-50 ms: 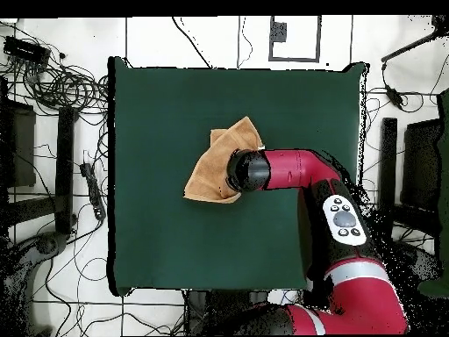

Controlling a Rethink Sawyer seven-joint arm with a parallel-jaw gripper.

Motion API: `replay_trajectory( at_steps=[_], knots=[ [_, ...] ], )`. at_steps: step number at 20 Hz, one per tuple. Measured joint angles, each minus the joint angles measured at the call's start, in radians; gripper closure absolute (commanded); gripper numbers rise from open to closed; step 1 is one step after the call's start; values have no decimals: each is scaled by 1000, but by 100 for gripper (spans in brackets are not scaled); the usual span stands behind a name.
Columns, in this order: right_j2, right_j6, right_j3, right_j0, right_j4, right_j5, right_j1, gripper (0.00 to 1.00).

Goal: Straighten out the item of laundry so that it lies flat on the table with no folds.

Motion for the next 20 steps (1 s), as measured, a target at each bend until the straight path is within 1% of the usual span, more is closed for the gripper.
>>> replay_trajectory(
  at_steps=[9,20],
  knots=[
    [40,0,-52,-5,-3,106,1,100],
    [62,0,-96,-7,-4,171,3,100]
  ],
)
